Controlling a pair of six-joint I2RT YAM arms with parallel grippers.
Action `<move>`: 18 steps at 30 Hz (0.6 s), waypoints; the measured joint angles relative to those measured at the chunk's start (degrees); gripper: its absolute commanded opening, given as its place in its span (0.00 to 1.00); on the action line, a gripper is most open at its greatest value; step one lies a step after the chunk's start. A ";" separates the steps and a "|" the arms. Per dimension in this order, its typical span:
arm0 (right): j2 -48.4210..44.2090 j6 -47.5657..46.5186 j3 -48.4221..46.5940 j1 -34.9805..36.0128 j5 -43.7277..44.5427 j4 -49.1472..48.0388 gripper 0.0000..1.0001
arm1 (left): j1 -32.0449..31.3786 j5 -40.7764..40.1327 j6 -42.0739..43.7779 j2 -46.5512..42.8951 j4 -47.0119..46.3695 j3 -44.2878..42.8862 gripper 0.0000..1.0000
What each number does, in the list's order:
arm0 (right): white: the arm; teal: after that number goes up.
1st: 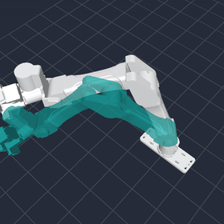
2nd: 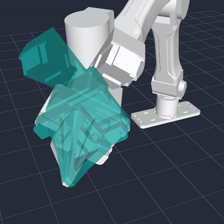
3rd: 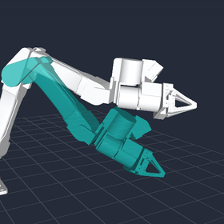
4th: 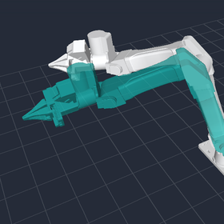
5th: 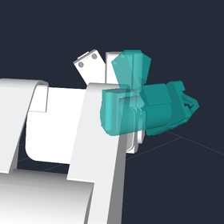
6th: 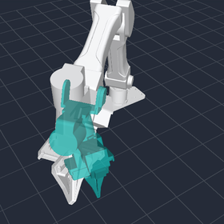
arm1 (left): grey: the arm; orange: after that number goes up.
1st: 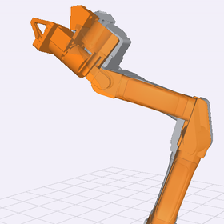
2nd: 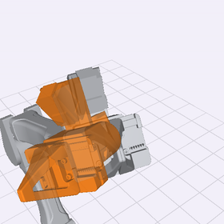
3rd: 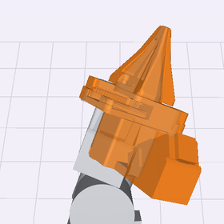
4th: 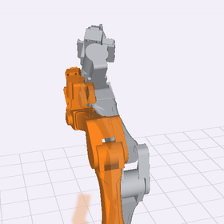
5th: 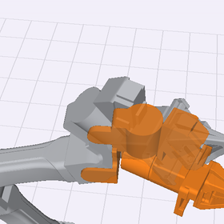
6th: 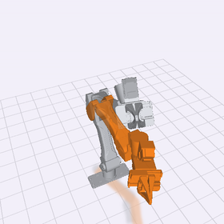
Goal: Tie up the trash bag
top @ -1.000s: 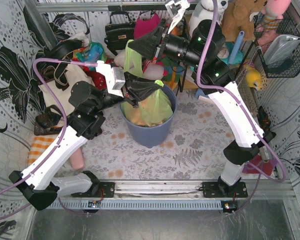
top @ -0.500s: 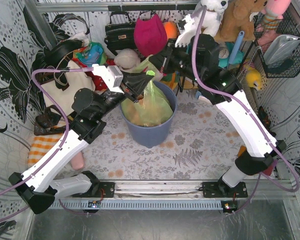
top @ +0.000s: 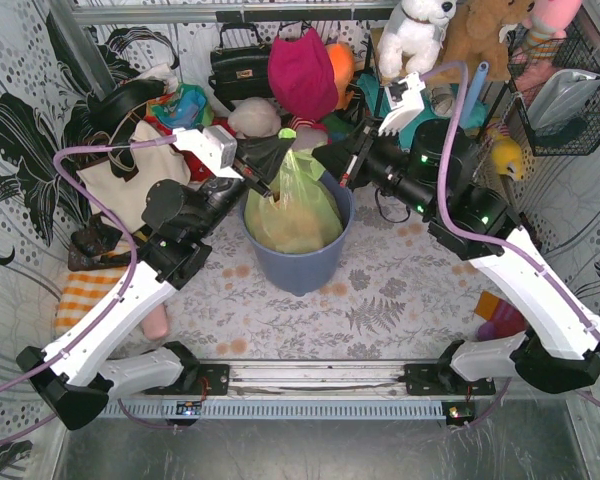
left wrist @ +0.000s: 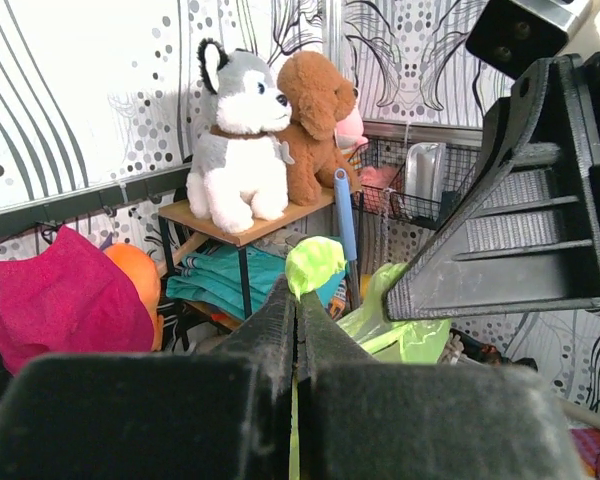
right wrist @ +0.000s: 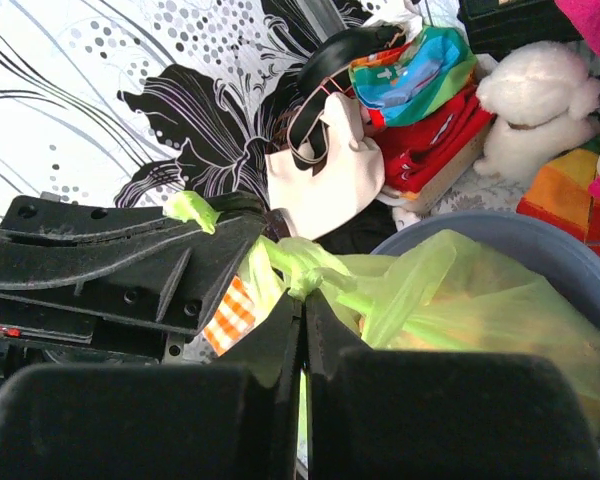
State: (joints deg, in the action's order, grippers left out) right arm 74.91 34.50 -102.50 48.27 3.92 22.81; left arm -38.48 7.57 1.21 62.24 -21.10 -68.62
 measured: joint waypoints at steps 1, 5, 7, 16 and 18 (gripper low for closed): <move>-0.09 0.00 0.39 0.42 0.35 -0.35 0.00 | 0.00 0.31 0.00 -0.02 -0.02 0.09 0.00; 0.11 -0.52 1.09 0.79 2.84 -1.42 0.00 | 0.00 5.42 0.07 -0.07 0.07 0.22 0.00; 0.72 -1.29 0.61 0.79 3.52 -2.38 0.00 | 0.00 9.05 0.15 -0.04 0.33 0.04 0.00; 13.27 -6.73 -15.78 0.79 2.19 -6.19 0.00 | 0.02 20.09 0.63 4.07 3.56 -7.41 0.00; 16.59 -7.45 -20.52 0.79 0.94 -6.38 0.00 | 0.02 23.37 0.57 6.03 4.42 -10.67 0.00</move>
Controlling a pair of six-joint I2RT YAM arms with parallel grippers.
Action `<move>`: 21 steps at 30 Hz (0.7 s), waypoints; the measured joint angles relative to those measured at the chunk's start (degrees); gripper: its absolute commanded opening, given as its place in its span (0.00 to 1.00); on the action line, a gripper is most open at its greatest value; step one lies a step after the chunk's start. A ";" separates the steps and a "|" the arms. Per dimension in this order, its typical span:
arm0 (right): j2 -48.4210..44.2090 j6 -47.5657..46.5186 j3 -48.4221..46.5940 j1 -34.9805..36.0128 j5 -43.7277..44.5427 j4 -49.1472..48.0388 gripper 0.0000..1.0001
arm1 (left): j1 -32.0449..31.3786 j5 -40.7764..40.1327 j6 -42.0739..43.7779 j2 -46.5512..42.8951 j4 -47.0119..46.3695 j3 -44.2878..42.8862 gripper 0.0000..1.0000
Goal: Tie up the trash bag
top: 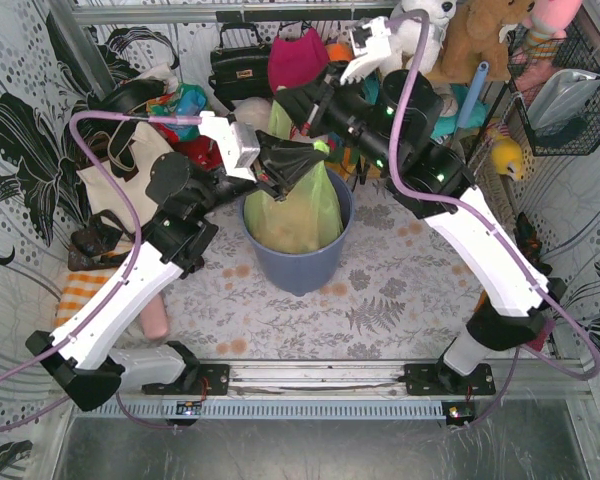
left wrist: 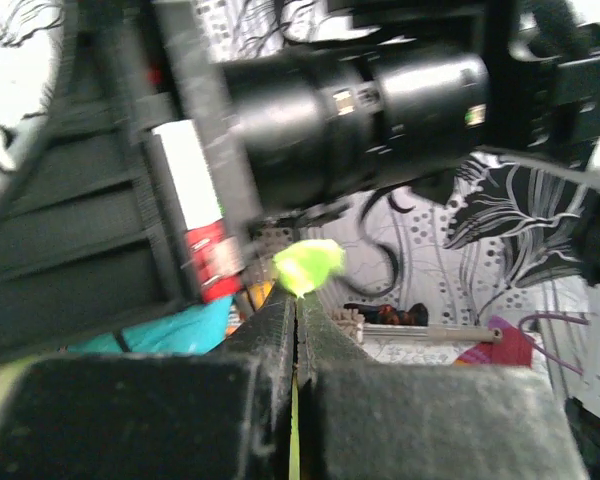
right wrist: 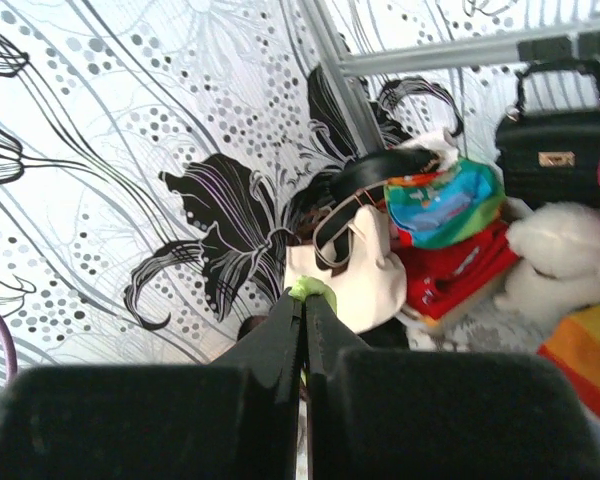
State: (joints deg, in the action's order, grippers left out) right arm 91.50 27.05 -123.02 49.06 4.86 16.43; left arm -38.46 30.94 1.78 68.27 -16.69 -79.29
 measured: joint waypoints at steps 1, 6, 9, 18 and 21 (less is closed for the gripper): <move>1.51 -0.20 -2.21 0.00 -0.72 -0.02 0.00 | -0.02 1.62 -0.07 0.83 0.20 -1.31 0.00; 7.54 -0.81 -9.81 0.00 -3.74 0.28 0.00 | 0.00 6.58 -0.63 3.34 0.52 -4.59 0.00; 8.52 -1.09 -10.69 0.00 -4.26 0.72 0.00 | -0.02 6.23 -0.37 3.45 1.05 -4.48 0.01; 8.44 -2.12 -10.69 0.00 -4.57 1.07 0.00 | -0.02 2.89 0.61 2.58 2.45 -2.36 0.47; 8.44 -2.71 -10.69 0.00 -4.72 1.09 0.00 | -0.02 0.94 0.70 0.90 4.37 -1.27 0.53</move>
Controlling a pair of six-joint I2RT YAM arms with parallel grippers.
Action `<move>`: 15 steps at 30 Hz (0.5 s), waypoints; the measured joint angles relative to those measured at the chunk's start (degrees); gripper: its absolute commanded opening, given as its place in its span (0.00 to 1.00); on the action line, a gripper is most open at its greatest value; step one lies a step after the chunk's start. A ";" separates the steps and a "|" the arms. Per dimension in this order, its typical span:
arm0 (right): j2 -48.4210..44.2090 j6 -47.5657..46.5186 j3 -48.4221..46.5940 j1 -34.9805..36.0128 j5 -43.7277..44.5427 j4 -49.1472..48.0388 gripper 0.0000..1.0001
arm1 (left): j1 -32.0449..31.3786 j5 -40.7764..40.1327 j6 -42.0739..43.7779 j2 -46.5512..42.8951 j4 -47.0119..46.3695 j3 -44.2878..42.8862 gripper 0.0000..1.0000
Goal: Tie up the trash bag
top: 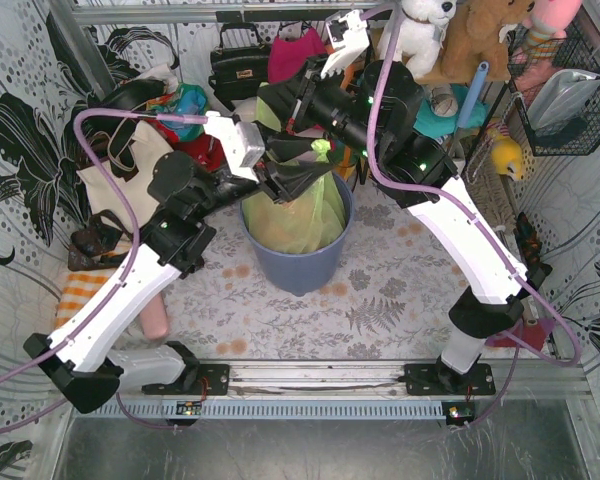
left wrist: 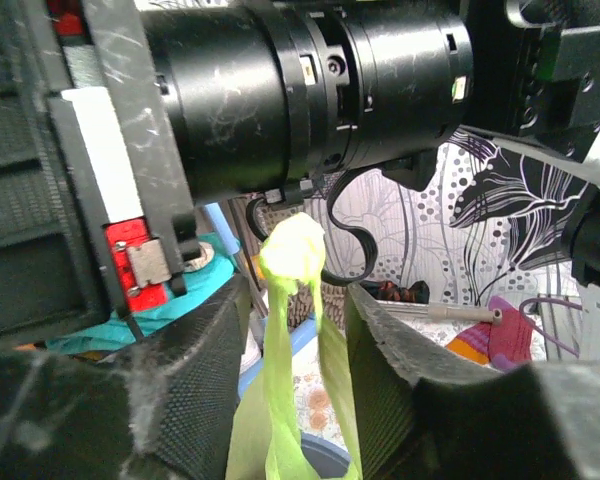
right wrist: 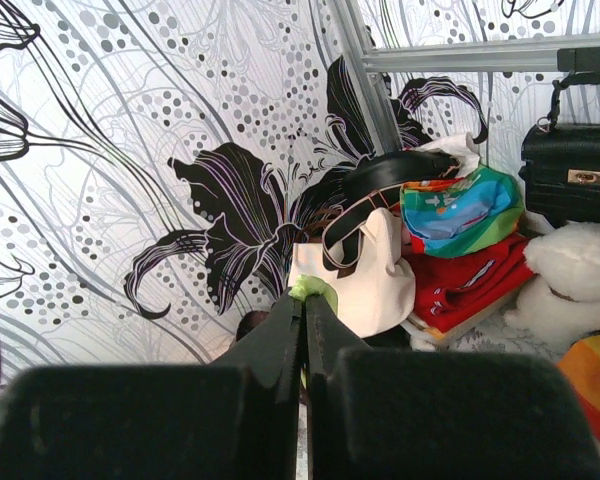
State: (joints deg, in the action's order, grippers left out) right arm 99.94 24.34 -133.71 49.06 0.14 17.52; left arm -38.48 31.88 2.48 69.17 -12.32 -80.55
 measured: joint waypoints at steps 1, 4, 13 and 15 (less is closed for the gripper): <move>0.00 -0.04 0.00 0.00 -0.02 0.00 0.00 | 0.00 -0.66 0.17 -0.59 0.72 0.00 0.53; -0.35 -0.44 0.57 0.00 -0.15 0.00 0.02 | 0.00 -3.96 0.74 -3.39 3.74 -0.04 0.56; -2.19 -2.54 1.88 -0.04 -0.09 -0.33 0.42 | 0.00 -21.16 1.46 -13.07 5.44 -0.07 0.59; -2.84 -3.04 1.88 -0.04 0.15 0.04 0.50 | 0.00 -25.62 1.46 -13.84 5.05 -0.13 0.61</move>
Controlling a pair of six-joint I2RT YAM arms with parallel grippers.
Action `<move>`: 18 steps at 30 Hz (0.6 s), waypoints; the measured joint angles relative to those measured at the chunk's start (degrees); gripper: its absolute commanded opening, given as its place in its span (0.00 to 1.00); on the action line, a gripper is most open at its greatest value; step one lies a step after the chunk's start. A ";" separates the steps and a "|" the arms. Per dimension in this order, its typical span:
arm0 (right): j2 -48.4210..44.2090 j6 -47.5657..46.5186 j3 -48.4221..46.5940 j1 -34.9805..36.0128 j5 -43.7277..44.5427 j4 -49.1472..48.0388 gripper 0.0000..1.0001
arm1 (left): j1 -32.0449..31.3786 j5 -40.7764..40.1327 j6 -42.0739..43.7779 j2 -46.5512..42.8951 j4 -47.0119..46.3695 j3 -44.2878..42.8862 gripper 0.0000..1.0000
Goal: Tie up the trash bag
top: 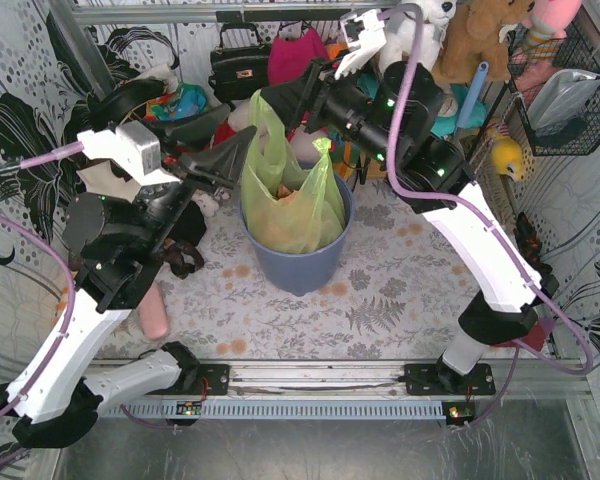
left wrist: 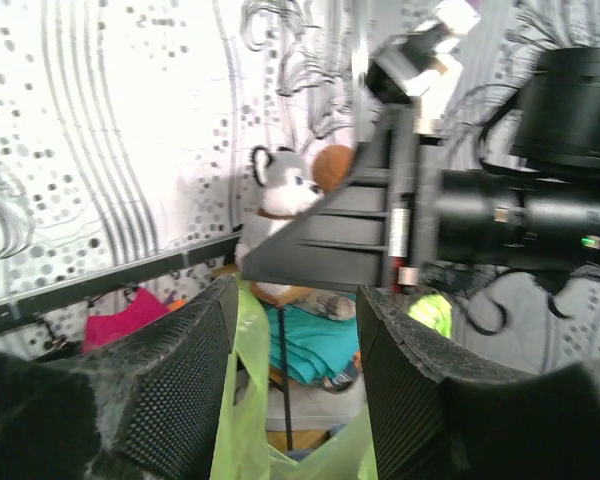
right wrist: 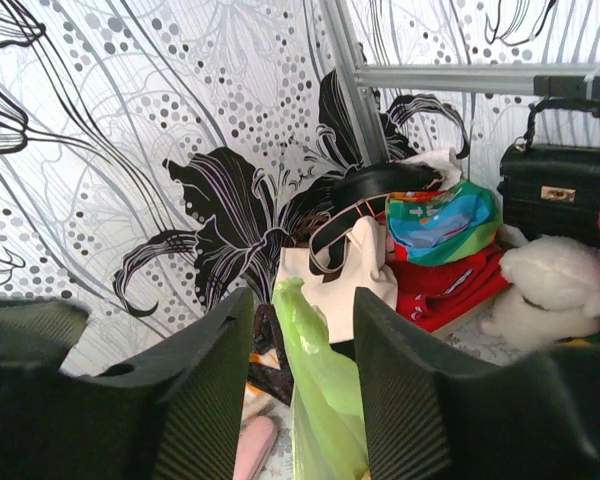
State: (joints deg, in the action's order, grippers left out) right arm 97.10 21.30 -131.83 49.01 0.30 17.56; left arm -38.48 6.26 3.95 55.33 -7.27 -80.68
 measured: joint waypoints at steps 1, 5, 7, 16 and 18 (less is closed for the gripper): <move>-0.48 -0.07 0.00 0.00 0.15 0.28 0.53 | 0.00 -1.86 -0.04 0.07 0.07 -0.28 0.62; -3.21 -0.44 -0.04 0.00 1.33 2.19 0.63 | 0.63 -6.86 -0.46 4.26 2.01 -4.68 0.66; -4.87 -0.87 -0.07 0.00 2.21 3.39 0.65 | 1.09 -7.85 -0.70 7.06 3.54 -7.80 0.66; -12.15 -1.05 0.63 0.00 4.02 10.51 0.75 | 4.92 -8.04 -3.78 13.40 10.23 -11.32 0.64; -13.25 -1.05 0.87 0.00 3.96 12.50 0.77 | 6.10 -7.91 -4.81 13.35 10.75 -11.32 0.62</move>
State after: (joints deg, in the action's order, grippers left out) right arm 83.85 20.25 -130.96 49.01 4.25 30.06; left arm -32.38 -1.65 -0.86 68.69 3.49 -92.01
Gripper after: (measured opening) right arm 0.736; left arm 0.646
